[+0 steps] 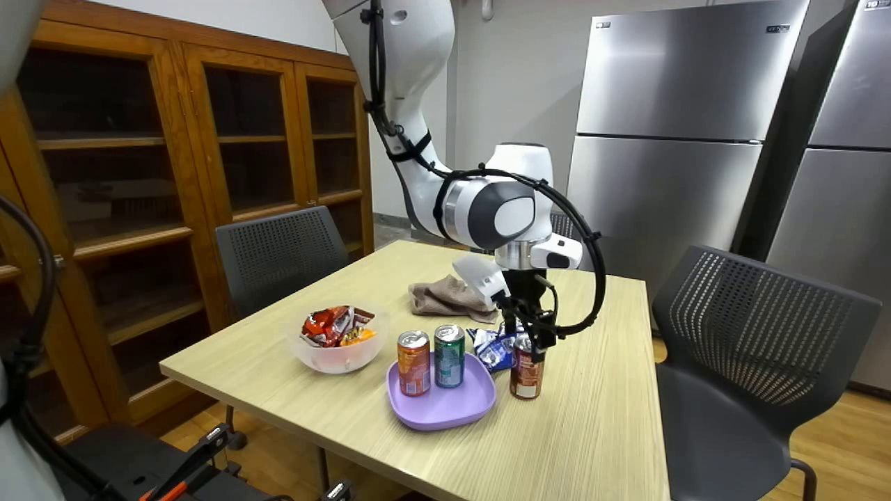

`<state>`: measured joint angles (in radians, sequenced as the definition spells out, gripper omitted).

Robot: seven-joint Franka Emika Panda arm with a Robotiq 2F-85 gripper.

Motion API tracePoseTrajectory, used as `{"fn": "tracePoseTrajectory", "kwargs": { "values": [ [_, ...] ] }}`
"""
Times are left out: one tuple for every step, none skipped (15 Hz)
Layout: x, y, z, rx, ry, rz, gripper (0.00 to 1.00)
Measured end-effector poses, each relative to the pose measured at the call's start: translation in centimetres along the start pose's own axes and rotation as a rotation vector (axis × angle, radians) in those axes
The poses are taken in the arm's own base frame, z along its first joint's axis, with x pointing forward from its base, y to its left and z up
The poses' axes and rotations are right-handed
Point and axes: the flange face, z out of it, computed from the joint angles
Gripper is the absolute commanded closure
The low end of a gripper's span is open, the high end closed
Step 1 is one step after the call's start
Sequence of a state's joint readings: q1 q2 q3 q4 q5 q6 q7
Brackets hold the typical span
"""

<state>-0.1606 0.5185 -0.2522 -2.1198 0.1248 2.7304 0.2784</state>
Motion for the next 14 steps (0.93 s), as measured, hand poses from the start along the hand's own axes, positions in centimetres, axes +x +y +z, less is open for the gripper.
{"fn": "tracePoseTrajectory", "kwargs": {
  "values": [
    [0.05,-0.02,0.22,-0.003,-0.004,0.0,0.0],
    [0.08,-0.03,0.44,-0.005,-0.007,0.002,0.0],
    [0.11,-0.01,0.59,-0.007,-0.009,0.005,0.0],
    [0.16,0.05,0.71,-0.008,-0.01,0.008,0.0],
    [0.2,0.12,0.8,-0.009,-0.01,0.011,0.0],
    [0.25,0.22,0.86,-0.009,-0.011,0.017,0.25],
    [0.32,0.35,0.9,-0.009,-0.011,0.023,0.28],
    [0.37,0.46,0.93,-0.009,-0.011,0.027,0.34],
    [0.41,0.56,0.95,-0.009,-0.011,0.03,0.44],
    [0.44,0.63,0.96,-0.01,-0.011,0.033,0.51],
    [0.45,0.66,0.96,-0.01,-0.011,0.034,0.6],
    [0.46,0.66,0.95,-0.009,-0.011,0.035,0.62],
    [0.48,0.65,0.93,-0.009,-0.011,0.036,0.62],
    [0.48,0.65,0.93,-0.009,-0.011,0.036,0.62]
  ]
}}
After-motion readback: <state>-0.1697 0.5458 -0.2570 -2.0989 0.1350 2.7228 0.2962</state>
